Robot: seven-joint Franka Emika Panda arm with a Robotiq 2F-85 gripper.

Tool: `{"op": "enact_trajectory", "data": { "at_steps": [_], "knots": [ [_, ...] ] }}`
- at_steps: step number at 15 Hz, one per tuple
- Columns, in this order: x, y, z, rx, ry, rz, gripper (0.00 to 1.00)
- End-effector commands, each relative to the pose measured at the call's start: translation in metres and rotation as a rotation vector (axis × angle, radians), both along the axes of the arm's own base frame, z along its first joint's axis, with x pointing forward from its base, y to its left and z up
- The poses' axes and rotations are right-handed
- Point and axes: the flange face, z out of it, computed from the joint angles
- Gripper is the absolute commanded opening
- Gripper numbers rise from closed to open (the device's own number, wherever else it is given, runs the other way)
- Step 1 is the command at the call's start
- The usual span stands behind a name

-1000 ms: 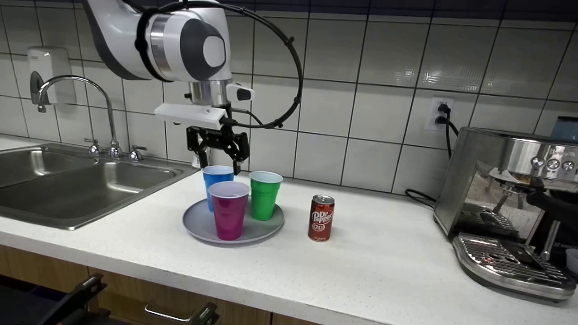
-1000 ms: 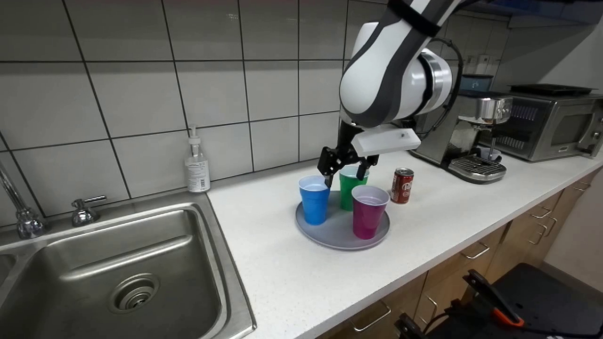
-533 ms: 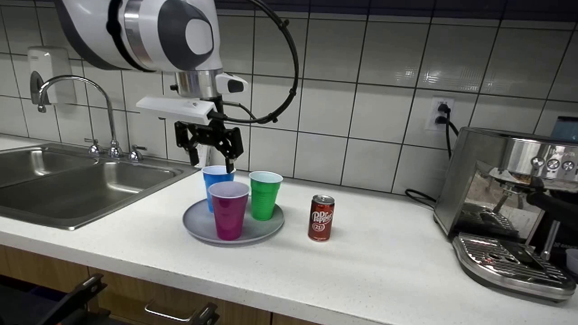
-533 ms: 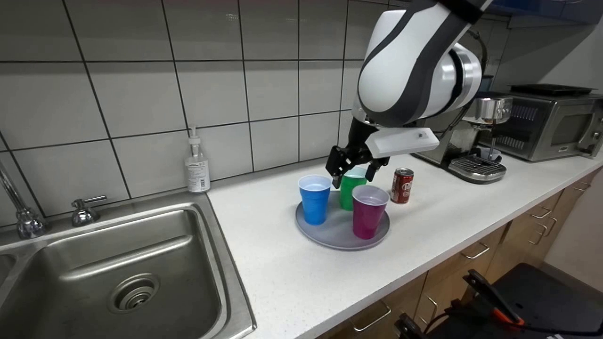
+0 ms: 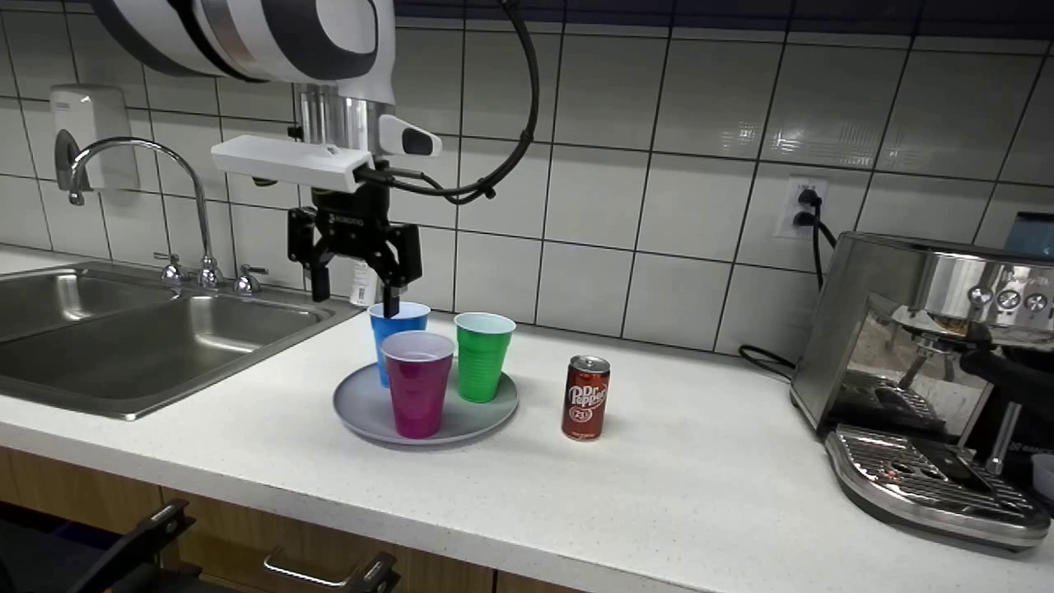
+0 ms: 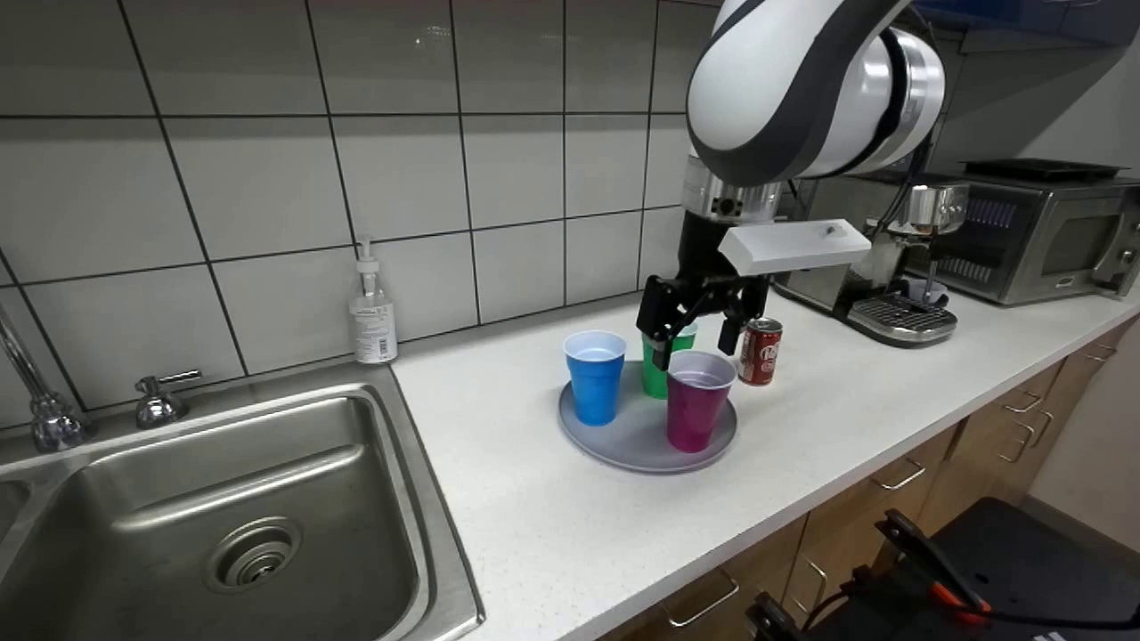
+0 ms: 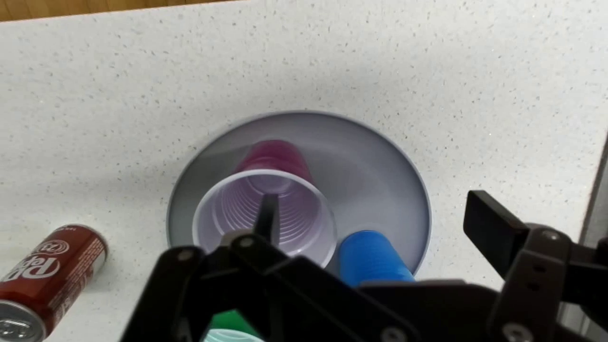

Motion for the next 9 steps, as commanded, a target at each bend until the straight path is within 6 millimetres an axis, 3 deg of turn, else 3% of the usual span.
{"op": "enact_trajectory", "data": {
  "at_steps": [1, 9],
  "knots": [
    [-0.0013, -0.0001, 0.0029, 0.0, 0.006, 0.001, 1.0],
    [-0.0031, 0.0, 0.0078, 0.001, 0.011, 0.002, 1.0]
  ]
}}
